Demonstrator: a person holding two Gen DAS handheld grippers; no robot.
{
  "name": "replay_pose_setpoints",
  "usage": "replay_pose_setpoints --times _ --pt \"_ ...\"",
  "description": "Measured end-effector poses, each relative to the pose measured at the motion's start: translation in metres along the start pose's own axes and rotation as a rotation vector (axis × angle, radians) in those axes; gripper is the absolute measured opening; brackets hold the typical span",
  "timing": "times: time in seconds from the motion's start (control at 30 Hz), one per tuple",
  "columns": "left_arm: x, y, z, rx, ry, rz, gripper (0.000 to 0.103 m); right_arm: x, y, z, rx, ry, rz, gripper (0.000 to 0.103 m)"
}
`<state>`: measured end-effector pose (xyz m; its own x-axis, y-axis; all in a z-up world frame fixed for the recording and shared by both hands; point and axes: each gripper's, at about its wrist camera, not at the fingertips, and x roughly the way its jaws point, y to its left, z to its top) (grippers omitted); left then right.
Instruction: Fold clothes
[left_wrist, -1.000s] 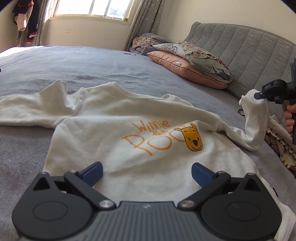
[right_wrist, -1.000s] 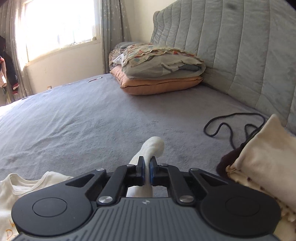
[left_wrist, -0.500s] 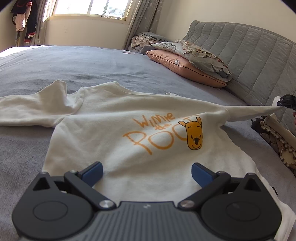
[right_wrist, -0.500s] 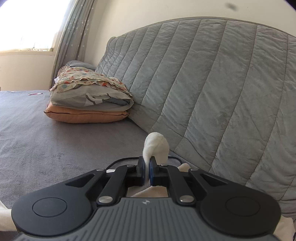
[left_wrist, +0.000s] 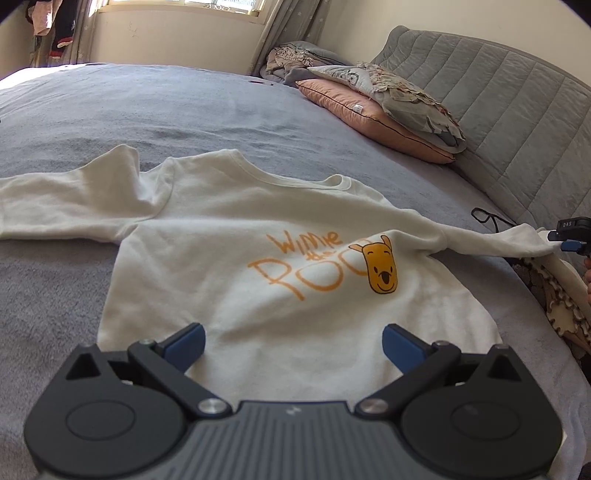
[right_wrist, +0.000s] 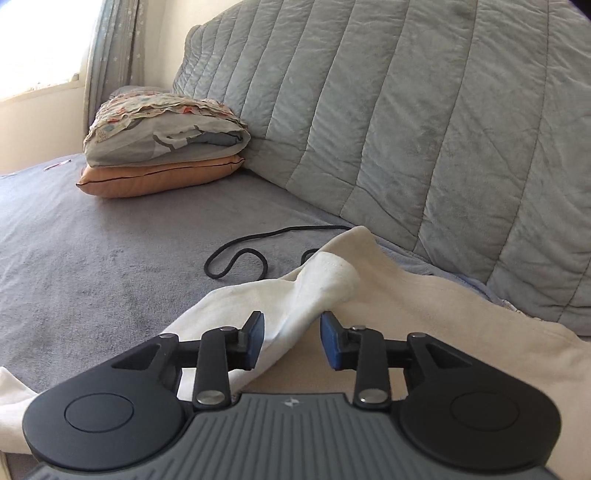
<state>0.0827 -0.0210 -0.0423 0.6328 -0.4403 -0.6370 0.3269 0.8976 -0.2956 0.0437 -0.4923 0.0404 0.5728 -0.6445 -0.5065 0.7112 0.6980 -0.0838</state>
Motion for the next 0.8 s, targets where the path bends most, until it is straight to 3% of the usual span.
replay_pose_setpoints --times 0.17,0.3,0.43,0.63,0.8 --pt "-0.011 0.021 0.029 0.036 -0.039 0.026 0.102 -0.027 0.014 0.009 -0.011 -0.012 0.116 0.038" --pt "-0.006 0.05 0.062 0.044 -0.077 0.039 0.101 -0.039 0.041 0.015 -0.043 -0.011 0.283 0.039" --pt "0.014 0.075 0.101 0.084 -0.093 0.048 0.093 -0.039 0.086 0.012 -0.103 0.024 0.477 0.039" --pt "0.045 0.094 0.138 0.137 -0.092 -0.027 0.09 -0.026 0.16 0.001 -0.259 0.085 0.698 0.039" --pt "0.077 0.103 0.151 0.173 -0.052 -0.053 0.084 -0.005 0.213 -0.01 -0.357 0.139 0.806 0.039"
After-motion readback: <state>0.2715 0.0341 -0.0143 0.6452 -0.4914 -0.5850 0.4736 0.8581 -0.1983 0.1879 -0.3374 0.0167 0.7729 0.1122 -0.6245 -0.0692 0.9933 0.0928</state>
